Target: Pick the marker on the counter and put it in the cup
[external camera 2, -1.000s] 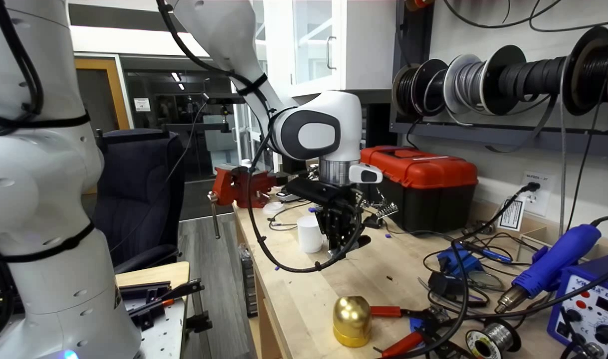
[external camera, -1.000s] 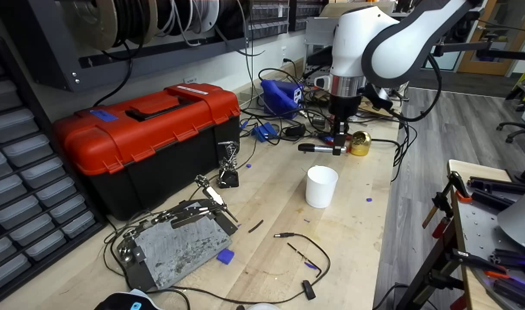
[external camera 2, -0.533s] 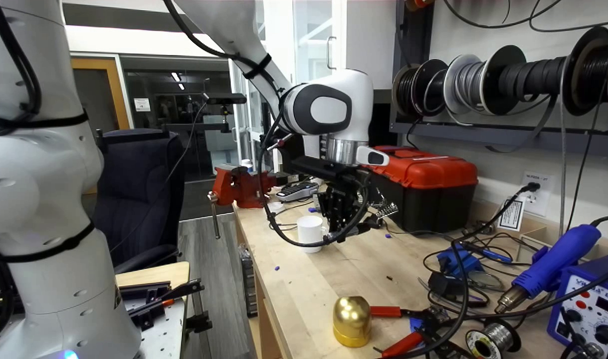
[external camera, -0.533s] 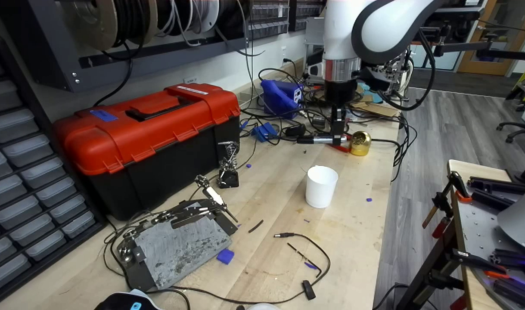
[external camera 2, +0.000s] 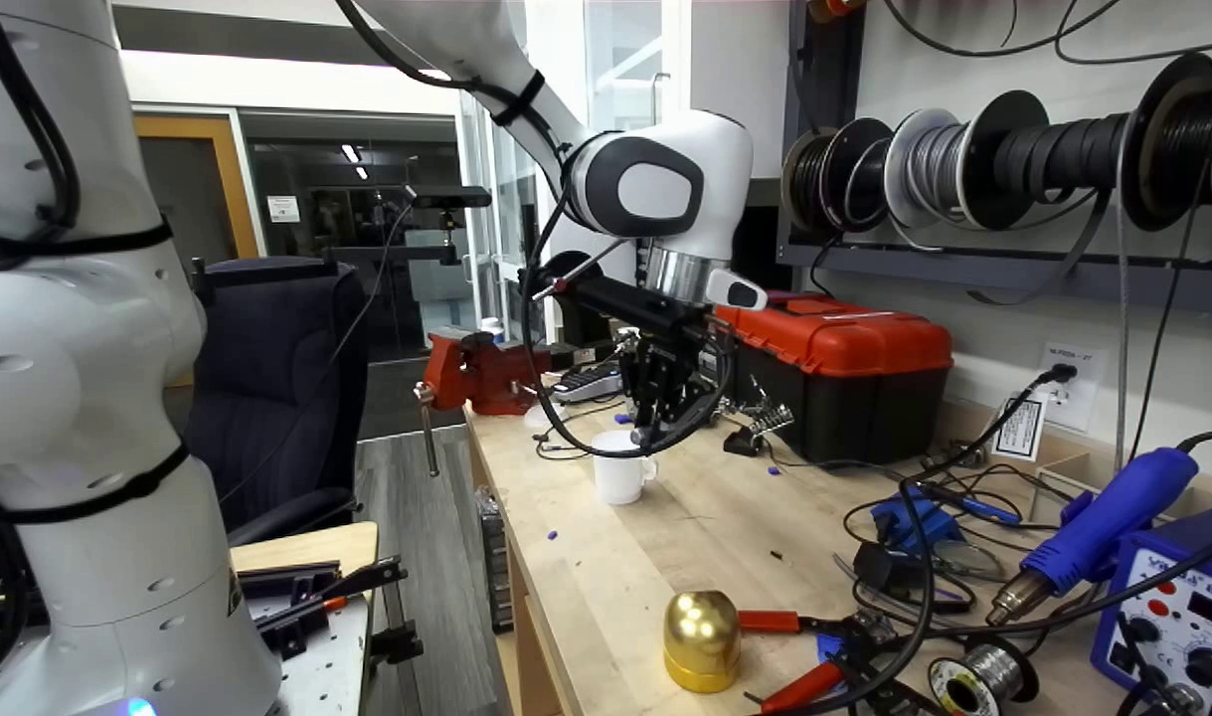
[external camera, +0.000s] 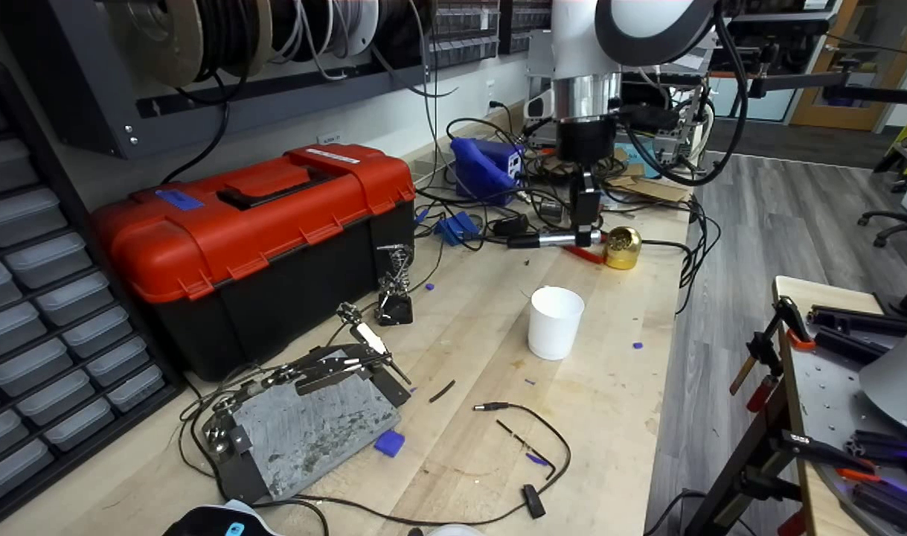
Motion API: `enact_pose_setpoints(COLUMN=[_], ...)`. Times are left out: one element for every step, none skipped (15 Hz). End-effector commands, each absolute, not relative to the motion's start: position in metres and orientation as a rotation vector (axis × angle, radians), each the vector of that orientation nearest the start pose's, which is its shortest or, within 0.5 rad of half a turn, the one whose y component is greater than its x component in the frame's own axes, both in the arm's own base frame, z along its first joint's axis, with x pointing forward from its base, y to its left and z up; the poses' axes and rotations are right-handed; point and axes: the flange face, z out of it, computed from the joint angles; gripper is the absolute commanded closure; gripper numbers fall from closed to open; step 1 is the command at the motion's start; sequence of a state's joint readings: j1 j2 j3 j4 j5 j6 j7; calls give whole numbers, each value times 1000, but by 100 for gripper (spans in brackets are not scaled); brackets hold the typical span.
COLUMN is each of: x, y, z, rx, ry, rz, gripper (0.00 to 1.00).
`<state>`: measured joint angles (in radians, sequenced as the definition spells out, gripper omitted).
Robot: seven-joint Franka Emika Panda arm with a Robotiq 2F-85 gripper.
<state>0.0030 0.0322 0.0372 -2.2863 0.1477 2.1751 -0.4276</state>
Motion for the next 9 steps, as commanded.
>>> enact_pose_setpoints(x=[487,483,480,476,473,470,467,464,462], y=[25,25,26,26,27,28,28,29,29], z=[349,352,355,358,361,363,364,366,367], rx=[-2882,-2868,-2854,-2836,-2818,-2796,-2773,-2747,-2721], ry=[-622,-648,-677,-716,-752,-796,-840,-890,-934], rz=[213,236,260,294,322,352,378,400,422], gripper=[94,94,94,94,94,94,94,94,94])
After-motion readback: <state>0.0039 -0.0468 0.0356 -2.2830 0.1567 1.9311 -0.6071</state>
